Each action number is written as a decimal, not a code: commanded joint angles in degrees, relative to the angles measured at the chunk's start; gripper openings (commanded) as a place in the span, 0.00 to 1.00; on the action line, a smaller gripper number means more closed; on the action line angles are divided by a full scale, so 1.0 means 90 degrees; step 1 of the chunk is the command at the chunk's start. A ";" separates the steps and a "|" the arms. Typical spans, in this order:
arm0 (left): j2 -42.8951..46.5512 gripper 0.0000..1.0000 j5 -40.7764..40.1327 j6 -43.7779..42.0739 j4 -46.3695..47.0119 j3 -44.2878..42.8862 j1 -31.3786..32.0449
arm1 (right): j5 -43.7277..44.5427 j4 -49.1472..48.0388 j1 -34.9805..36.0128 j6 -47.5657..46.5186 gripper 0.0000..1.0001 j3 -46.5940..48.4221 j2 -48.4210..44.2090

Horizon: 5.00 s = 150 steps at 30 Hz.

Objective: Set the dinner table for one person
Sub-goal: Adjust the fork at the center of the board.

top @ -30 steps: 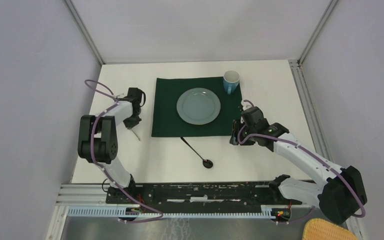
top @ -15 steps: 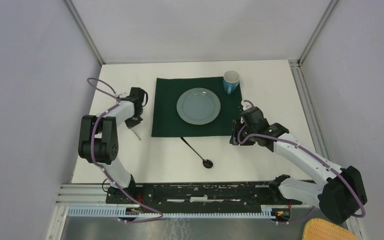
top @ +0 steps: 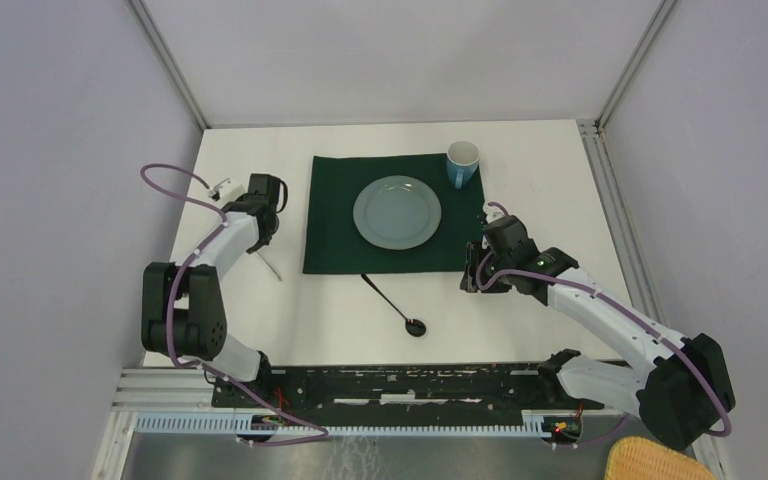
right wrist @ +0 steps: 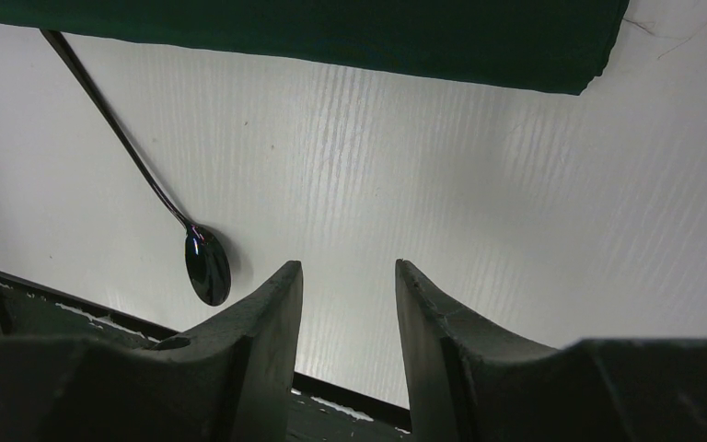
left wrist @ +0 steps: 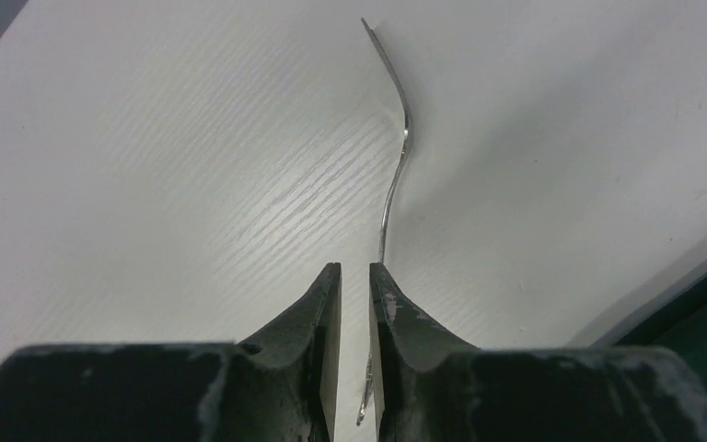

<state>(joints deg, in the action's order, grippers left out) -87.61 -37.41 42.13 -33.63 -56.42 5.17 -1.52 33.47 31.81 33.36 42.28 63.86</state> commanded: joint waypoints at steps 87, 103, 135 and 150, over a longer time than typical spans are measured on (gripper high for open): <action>-0.1672 0.17 -0.0586 0.0633 0.1132 -0.0889 -0.0370 | -0.0024 -0.0056 -0.0044 0.0026 0.47 0.0011 0.0069; -0.2187 0.16 -0.0151 0.0397 0.1461 -0.1134 -0.0247 | 0.0003 -0.0012 -0.0039 0.0072 0.47 -0.0015 0.0114; -0.0221 0.28 -0.0040 0.2703 -0.0152 -0.0067 0.0513 | -0.0290 -0.0310 -0.0043 -0.0065 0.47 -0.0074 0.0076; -0.1169 0.29 -0.0582 0.3423 -0.0572 -0.0520 0.0844 | -0.0295 -0.0206 -0.0048 -0.0310 0.47 -0.0255 -0.0302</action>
<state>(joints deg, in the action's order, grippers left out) -97.73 -38.04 68.82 -37.95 -58.24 12.51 -3.70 33.04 31.70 31.40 40.47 62.41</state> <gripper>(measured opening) 0.287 0.472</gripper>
